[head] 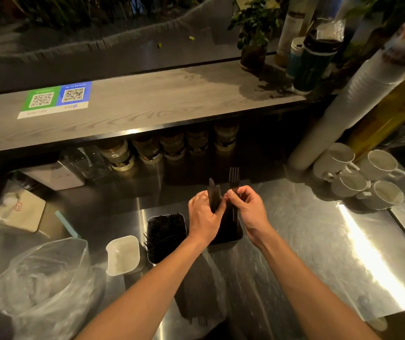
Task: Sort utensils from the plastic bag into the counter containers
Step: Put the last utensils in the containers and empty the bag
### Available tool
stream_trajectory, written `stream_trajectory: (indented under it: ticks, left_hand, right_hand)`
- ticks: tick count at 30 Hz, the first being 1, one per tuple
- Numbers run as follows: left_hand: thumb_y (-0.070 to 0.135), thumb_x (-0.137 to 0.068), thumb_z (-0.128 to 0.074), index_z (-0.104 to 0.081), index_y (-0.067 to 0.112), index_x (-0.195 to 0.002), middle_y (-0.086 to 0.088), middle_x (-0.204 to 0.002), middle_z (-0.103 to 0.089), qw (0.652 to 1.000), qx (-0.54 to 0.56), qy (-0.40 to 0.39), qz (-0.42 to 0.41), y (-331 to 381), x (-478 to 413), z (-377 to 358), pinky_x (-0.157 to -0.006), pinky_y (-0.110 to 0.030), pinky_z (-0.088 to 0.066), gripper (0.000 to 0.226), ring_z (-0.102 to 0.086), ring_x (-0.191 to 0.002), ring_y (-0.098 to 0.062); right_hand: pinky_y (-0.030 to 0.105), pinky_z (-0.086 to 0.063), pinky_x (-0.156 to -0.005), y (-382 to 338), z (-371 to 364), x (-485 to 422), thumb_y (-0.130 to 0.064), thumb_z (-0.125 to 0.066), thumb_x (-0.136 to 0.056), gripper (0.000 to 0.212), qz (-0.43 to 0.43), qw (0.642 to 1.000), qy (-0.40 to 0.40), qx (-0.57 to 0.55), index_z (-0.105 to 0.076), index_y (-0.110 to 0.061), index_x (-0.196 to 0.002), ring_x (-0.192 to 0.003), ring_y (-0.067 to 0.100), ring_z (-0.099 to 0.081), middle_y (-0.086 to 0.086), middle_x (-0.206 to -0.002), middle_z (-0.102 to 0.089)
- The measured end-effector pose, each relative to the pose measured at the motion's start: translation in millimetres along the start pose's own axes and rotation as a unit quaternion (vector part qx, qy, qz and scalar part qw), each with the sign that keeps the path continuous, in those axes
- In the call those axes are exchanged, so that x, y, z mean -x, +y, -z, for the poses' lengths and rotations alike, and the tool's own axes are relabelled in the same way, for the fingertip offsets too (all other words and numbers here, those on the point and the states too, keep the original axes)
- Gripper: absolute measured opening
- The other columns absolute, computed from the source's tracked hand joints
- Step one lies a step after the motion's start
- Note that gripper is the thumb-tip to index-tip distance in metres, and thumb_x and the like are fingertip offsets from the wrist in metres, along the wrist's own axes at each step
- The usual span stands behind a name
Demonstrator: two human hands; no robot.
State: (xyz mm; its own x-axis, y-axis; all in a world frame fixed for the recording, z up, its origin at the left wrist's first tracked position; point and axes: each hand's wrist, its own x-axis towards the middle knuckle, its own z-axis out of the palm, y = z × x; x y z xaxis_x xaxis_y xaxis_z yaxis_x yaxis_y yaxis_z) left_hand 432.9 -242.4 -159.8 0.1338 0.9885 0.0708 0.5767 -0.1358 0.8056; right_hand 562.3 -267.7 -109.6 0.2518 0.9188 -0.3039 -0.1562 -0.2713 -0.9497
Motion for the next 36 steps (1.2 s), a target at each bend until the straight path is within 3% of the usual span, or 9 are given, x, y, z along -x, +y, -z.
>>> stream_trajectory:
  ticks: [2, 6, 11, 15, 18, 23, 26, 29, 36]
  left_hand:
    - [0.06, -0.092, -0.054, -0.063, 0.032, -0.106, 0.01, -0.114, -0.061, 0.999, -0.037, -0.017, -0.003, -15, -1, -2, -0.111, -0.04, -0.037, 0.033, -0.05, -0.122, -0.014]
    - [0.08, -0.08, -0.057, -0.06, 0.043, -0.116, 0.013, -0.118, -0.063, 0.997, 0.039, -0.069, 0.014, -21, 1, 2, -0.101, -0.04, -0.052, 0.052, -0.058, -0.12, -0.017]
    - [0.072, -0.071, -0.068, -0.04, 0.037, -0.139, 0.014, -0.132, -0.055, 0.993, 0.052, -0.091, 0.051, -11, 9, 12, -0.108, -0.035, -0.043, 0.082, -0.047, -0.129, -0.011]
    - [0.066, -0.093, -0.047, -0.053, 0.033, -0.128, 0.012, -0.121, -0.062, 0.995, 0.086, -0.058, 0.011, -6, 10, 20, -0.1, -0.042, -0.05, 0.048, -0.058, -0.116, -0.011]
    - [0.052, -0.103, -0.032, -0.064, 0.026, -0.113, 0.01, -0.109, -0.063, 0.995, 0.085, -0.045, -0.005, -7, 12, 19, -0.093, -0.044, -0.053, 0.043, -0.062, -0.105, -0.012]
    - [0.035, -0.103, -0.047, -0.06, 0.035, -0.113, 0.017, -0.11, -0.061, 0.997, 0.074, -0.018, -0.027, -6, 16, 22, -0.091, -0.04, -0.055, 0.016, -0.062, -0.105, -0.009]
    - [0.044, -0.102, -0.041, -0.062, 0.033, -0.111, 0.018, -0.106, -0.063, 0.994, 0.111, 0.013, -0.014, 3, 21, 35, -0.09, -0.038, -0.054, 0.026, -0.063, -0.104, -0.008]
    - [0.048, -0.101, -0.045, -0.062, 0.031, -0.117, 0.013, -0.108, -0.068, 0.991, 0.132, -0.028, -0.021, 2, 27, 51, -0.089, -0.031, -0.056, 0.029, -0.065, -0.106, -0.008]
    - [0.023, -0.102, -0.057, -0.067, 0.02, -0.106, 0.008, -0.092, -0.068, 0.997, 0.069, 0.025, 0.007, -27, 46, 89, -0.074, -0.012, -0.05, 0.011, -0.064, -0.09, 0.0]
  right_hand:
    - [0.021, -0.054, -0.071, 2, -3, 1, -0.023, -0.068, -0.094, 0.013, 0.001, 1.0, 0.004, 0.007, -0.064, -0.01, -0.093, -0.085, 0.015, -0.072, 0.006, -0.09, -0.074]
    - [0.031, -0.055, -0.076, 5, -6, 0, -0.028, -0.069, -0.093, 0.018, 0.003, 0.999, -0.005, 0.039, -0.063, -0.011, -0.091, -0.085, 0.021, -0.07, 0.012, -0.091, -0.072]
    - [0.023, -0.053, -0.071, 0, -8, 2, -0.028, -0.068, -0.094, 0.017, 0.028, 0.998, -0.007, 0.064, -0.063, -0.012, -0.092, -0.08, 0.009, -0.069, 0.005, -0.088, -0.07]
    - [0.029, -0.056, -0.073, -2, -9, 5, -0.031, -0.068, -0.094, 0.015, 0.044, 0.996, -0.013, 0.079, -0.063, -0.018, -0.089, -0.084, 0.014, -0.069, -0.001, -0.087, -0.07]
    - [0.033, -0.054, -0.076, 2, -9, 8, -0.033, -0.068, -0.094, 0.018, 0.044, 0.995, -0.006, 0.092, -0.062, -0.019, -0.086, -0.081, 0.014, -0.066, 0.001, -0.086, -0.068]
    - [0.028, -0.056, -0.072, 1, -13, 16, -0.033, -0.072, -0.091, 0.016, 0.063, 0.992, -0.017, 0.103, -0.067, -0.018, -0.089, -0.082, 0.015, -0.067, 0.001, -0.087, -0.069]
    - [0.022, -0.056, -0.071, -7, -17, 19, -0.031, -0.074, -0.09, 0.01, 0.089, 0.989, -0.029, 0.113, -0.07, -0.021, -0.088, -0.082, 0.011, -0.068, -0.005, -0.085, -0.07]
    - [0.015, -0.054, -0.07, -16, -27, 22, -0.028, -0.075, -0.089, 0.007, 0.117, 0.984, -0.041, 0.124, -0.071, -0.022, -0.088, -0.081, 0.006, -0.068, -0.007, -0.086, -0.071]
    - [0.021, -0.056, -0.078, -23, -69, 29, -0.029, -0.069, -0.093, 0.01, 0.14, 0.974, -0.135, 0.118, -0.067, -0.024, -0.102, -0.091, 0.007, -0.068, -0.007, -0.094, -0.071]
